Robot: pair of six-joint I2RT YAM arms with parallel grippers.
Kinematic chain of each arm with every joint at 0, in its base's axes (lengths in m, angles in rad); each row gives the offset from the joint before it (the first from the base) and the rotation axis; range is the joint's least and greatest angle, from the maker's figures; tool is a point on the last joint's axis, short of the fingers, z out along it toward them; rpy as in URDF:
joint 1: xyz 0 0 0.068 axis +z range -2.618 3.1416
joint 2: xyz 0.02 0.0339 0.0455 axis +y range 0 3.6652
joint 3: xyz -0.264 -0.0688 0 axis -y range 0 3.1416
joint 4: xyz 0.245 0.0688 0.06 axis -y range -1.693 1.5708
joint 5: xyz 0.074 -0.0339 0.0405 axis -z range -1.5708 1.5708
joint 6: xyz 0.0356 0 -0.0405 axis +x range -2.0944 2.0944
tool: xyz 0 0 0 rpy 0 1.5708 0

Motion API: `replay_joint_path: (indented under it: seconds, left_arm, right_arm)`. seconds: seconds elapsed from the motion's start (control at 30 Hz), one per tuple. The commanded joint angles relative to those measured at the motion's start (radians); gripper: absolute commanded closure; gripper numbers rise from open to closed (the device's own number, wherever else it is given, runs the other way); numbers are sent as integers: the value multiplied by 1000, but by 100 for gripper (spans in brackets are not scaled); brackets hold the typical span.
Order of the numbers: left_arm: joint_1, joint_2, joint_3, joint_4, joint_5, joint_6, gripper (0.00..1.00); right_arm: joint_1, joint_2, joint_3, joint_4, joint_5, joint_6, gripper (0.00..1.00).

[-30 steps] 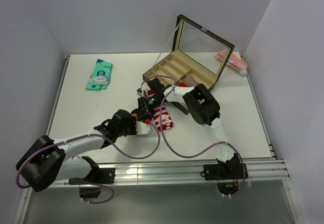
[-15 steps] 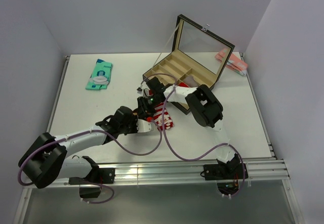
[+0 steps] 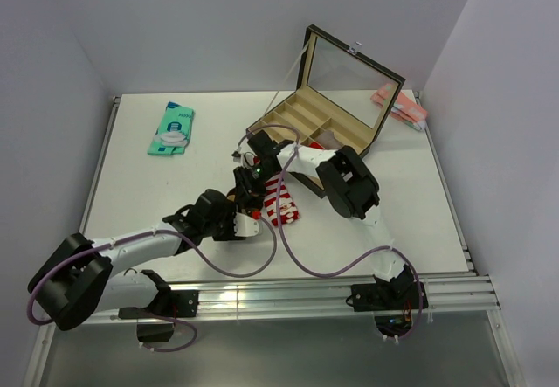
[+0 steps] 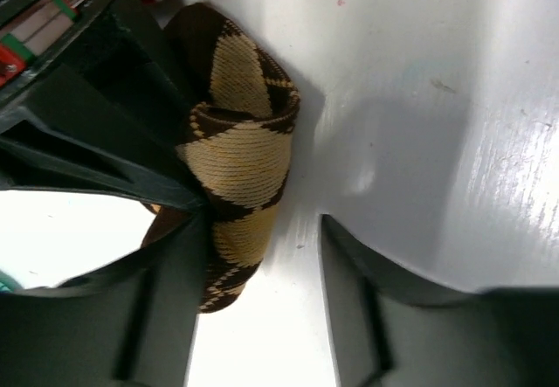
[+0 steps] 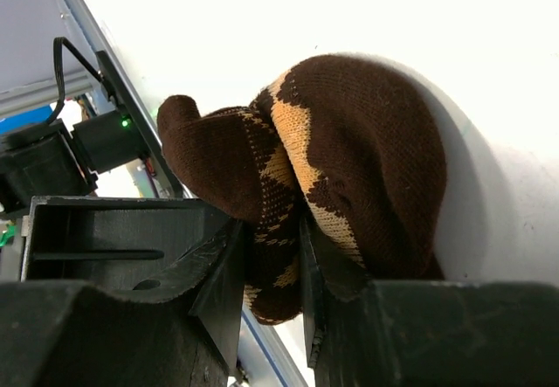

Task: Roll the socks
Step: Roll the sock at the center of the board.

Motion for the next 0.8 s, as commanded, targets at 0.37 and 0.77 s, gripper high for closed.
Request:
replay_joint_path:
  seconds: [0.37, 0.77]
  left_arm:
    - [5, 121, 1, 57, -152, -38, 41]
    - [5, 106, 18, 62, -188, -25, 35]
  right_arm:
    - [22, 85, -35, -119, 129, -122, 92]
    - [26, 68, -64, -144, 129, -162, 92]
